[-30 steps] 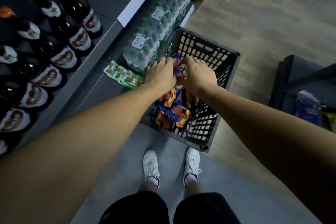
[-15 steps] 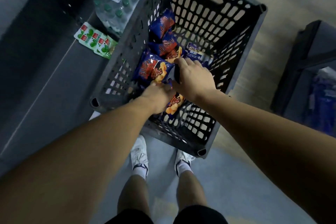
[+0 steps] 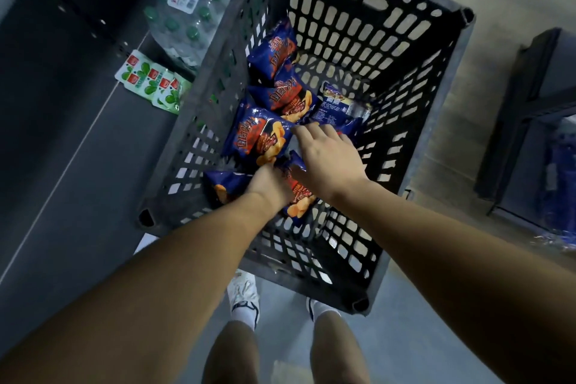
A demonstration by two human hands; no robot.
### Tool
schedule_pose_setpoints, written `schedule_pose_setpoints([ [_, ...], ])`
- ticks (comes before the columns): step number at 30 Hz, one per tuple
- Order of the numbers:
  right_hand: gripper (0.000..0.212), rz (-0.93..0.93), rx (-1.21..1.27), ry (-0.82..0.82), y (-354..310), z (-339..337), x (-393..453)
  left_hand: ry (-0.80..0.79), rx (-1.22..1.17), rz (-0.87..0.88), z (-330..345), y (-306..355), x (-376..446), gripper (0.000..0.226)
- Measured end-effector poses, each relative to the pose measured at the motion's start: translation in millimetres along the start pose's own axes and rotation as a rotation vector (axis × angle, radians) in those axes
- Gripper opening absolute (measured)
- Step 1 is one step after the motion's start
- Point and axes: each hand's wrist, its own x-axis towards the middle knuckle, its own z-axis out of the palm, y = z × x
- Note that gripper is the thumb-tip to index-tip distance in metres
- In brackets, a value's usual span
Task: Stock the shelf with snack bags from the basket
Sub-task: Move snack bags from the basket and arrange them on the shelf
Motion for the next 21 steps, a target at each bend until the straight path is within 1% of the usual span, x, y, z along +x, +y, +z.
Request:
schedule_pose_setpoints([
  [4, 0.062, 0.007, -0.022, -0.014, -1.8, 1.7, 5.1, 0.014, -0.083, -0.121, -1.5, -22.9, -7.5, 0.027],
  [6, 0.061, 0.005, -0.043, -0.019, 0.2, 3.4, 8.2, 0.097, -0.139, -0.199, -9.1, -35.8, -15.3, 0.024],
  [8, 0.057, 0.007, -0.066, -0.027, 3.0, 4.9, 12.1, 0.168, -0.193, -0.294, -12.8, -46.9, -20.8, 0.028],
  [11, 0.058, -0.015, -0.09, -0.102, 5.5, 11.6, 18.0, 0.236, -0.27, -0.385, -13.8, -59.3, -27.8, 0.047],
  [13, 0.062, -0.046, -0.104, -0.157, 4.6, 20.5, 22.5, 0.286, -0.295, -0.407, -12.6, -64.0, -31.2, 0.047],
  [15, 0.067, -0.056, -0.106, -0.164, 1.4, 32.8, 28.6, 0.32, -0.305, -0.424, -10.2, -65.4, -33.3, 0.043],
  [17, 0.068, -0.009, -0.107, -0.133, -1.2, 45.5, 36.0, 0.345, -0.284, -0.442, -7.4, -65.0, -34.3, 0.04],
  [19, 0.065, 0.088, -0.143, -0.108, -1.2, 56.9, 42.3, 0.357, -0.266, -0.472, -4.7, -65.4, -33.2, 0.037],
  [21, 0.058, 0.134, -0.207, -0.18, 1.2, 67.3, 46.9, 0.35, -0.272, -0.481, -4.7, -66.4, -32.0, 0.035],
])
